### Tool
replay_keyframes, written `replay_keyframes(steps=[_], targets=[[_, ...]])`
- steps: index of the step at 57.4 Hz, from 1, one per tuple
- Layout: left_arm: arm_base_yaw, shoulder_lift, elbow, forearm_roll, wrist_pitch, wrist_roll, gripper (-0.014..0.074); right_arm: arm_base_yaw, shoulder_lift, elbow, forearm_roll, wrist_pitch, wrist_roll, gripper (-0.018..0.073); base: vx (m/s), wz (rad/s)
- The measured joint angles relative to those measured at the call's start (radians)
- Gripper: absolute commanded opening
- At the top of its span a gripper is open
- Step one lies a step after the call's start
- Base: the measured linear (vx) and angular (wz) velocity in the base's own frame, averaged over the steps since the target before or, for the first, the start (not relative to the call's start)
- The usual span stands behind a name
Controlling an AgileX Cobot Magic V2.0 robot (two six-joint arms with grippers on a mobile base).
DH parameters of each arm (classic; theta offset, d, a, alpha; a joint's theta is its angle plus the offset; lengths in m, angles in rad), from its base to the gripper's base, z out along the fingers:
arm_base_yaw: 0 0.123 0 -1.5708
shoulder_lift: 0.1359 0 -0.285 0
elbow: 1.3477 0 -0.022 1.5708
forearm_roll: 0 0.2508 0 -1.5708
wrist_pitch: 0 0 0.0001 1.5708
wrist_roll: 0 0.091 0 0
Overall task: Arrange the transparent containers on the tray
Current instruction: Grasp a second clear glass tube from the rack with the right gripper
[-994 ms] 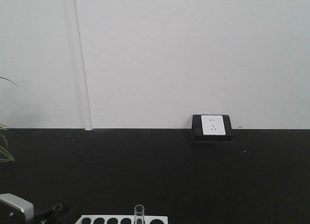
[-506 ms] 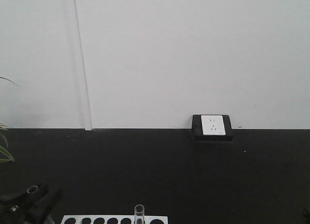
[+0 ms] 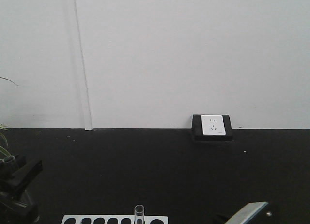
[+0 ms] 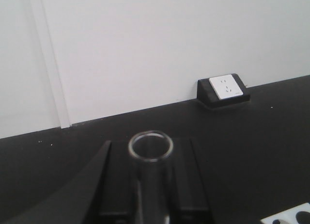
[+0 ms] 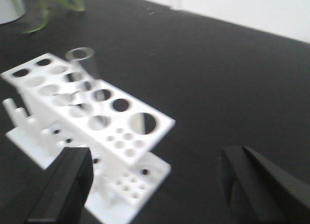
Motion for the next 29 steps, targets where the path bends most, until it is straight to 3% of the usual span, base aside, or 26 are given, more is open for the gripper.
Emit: replay_keyframes(steps=[12, 29], targets=[[0.000, 0.000, 0.000, -0.001, 0.010, 0.000, 0.0056, 0.094, 0.166, -0.096, 0.000, -0.059, 0.000, 0.0593, 0.00, 0.00], [0.000, 0.000, 0.000, -0.001, 0.010, 0.000, 0.0056, 0.108, 0.354, -0.255, 0.000, -0.067, -0.001, 0.0593, 0.00, 0.00]])
